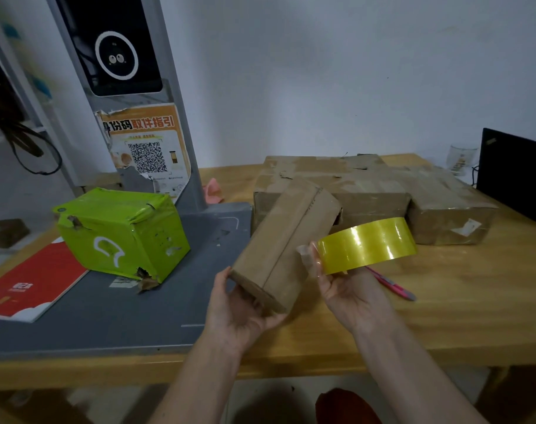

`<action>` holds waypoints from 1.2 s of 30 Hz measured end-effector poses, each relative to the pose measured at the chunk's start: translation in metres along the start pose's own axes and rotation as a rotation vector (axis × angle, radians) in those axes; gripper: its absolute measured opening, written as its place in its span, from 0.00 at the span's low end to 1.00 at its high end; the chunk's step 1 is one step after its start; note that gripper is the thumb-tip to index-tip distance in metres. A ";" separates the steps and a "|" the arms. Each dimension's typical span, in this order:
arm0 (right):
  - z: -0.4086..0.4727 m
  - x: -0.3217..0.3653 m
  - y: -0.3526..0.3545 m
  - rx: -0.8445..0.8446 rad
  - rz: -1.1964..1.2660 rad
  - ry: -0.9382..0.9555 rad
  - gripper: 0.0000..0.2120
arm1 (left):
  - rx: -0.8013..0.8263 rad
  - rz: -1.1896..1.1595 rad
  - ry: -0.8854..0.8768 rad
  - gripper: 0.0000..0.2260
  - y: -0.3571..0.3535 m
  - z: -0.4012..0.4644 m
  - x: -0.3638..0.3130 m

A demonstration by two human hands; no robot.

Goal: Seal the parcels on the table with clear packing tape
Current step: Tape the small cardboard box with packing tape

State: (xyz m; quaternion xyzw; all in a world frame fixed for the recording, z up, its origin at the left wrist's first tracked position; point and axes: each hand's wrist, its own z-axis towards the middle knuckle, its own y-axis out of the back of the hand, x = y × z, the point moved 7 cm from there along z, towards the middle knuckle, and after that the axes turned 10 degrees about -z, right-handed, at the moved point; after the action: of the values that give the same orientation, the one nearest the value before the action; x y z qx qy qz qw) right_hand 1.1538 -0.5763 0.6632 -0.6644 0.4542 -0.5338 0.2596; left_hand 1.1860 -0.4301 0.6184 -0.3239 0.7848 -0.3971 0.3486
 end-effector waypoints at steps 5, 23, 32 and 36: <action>0.001 -0.002 0.007 -0.017 0.055 -0.020 0.09 | 0.009 0.223 -0.277 0.17 -0.014 -0.008 -0.006; 0.024 -0.012 0.056 -0.120 0.025 -0.084 0.30 | -0.084 1.083 -1.037 0.19 -0.016 -0.017 -0.001; 0.015 0.010 0.073 -0.238 0.046 0.048 0.09 | 0.028 1.686 -1.410 0.27 -0.017 -0.018 0.027; 0.006 0.015 0.061 -0.214 0.040 0.067 0.04 | -0.010 1.880 -1.406 0.38 -0.016 -0.021 0.037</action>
State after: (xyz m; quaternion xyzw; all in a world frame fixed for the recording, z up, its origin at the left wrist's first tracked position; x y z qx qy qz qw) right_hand 1.1399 -0.6186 0.6176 -0.6607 0.5302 -0.4990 0.1826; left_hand 1.1527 -0.4589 0.6302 0.2337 0.3515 0.2860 0.8602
